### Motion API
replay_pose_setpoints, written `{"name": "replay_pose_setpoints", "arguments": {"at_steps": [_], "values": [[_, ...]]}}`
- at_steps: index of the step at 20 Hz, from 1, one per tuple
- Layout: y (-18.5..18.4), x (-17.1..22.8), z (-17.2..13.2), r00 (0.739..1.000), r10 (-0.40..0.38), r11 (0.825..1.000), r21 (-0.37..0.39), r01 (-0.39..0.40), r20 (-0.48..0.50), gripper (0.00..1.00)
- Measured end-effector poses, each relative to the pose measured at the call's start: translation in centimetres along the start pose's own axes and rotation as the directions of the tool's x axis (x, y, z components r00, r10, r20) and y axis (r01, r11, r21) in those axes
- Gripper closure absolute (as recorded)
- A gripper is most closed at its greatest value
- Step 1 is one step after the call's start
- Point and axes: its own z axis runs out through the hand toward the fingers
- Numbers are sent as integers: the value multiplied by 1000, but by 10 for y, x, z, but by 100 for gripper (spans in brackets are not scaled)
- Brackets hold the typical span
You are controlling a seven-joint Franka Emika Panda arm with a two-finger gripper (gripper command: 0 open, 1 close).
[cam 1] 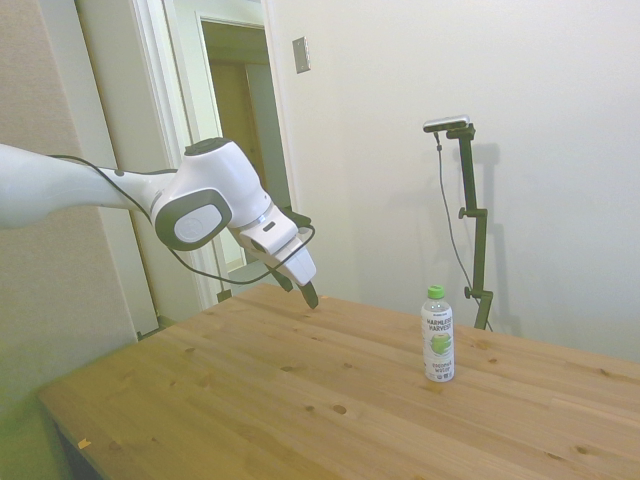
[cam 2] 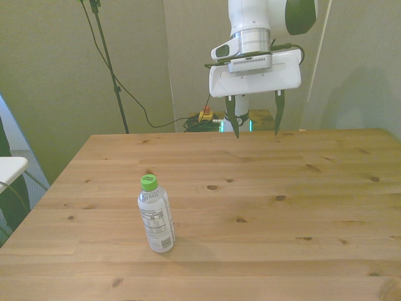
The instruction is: Stand the water bottle
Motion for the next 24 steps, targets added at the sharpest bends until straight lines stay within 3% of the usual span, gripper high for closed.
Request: {"name": "replay_pose_setpoints", "arguments": {"at_steps": [6,13,24], "values": [[8,10,-10,984,-80,996,-17,84,158,0],[19,25,-9,941,-146,985,-43,167,305,0],[40,20,-22,958,-78,975,-182,131,275,0]]}}
